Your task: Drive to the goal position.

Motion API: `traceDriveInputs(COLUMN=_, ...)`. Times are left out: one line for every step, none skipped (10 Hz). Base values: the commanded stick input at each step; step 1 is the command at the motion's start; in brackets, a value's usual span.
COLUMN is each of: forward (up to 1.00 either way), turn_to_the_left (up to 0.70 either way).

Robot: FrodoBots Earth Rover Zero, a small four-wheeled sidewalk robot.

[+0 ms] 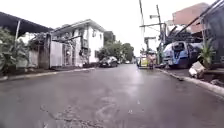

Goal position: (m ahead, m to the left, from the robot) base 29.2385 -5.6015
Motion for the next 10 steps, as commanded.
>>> traceDriveInputs(forward=1.00, turn_to_the_left=-0.04)
traceDriveInputs(forward=1.00, turn_to_the_left=-0.22)
traceDriveInputs(forward=1.00, turn_to_the_left=0.00)
traceDriveInputs(forward=1.00, turn_to_the_left=0.00)
traceDriveInputs(forward=1.00, turn_to_the_left=-0.03)
traceDriveInputs(forward=1.00, turn_to_the_left=-0.18)
traceDriveInputs(forward=1.00, turn_to_the_left=0.00)
traceDriveInputs(forward=1.00, turn_to_the_left=0.00)
traceDriveInputs(forward=1.00, turn_to_the_left=0.00)
traceDriveInputs(forward=1.00, turn_to_the_left=0.00)
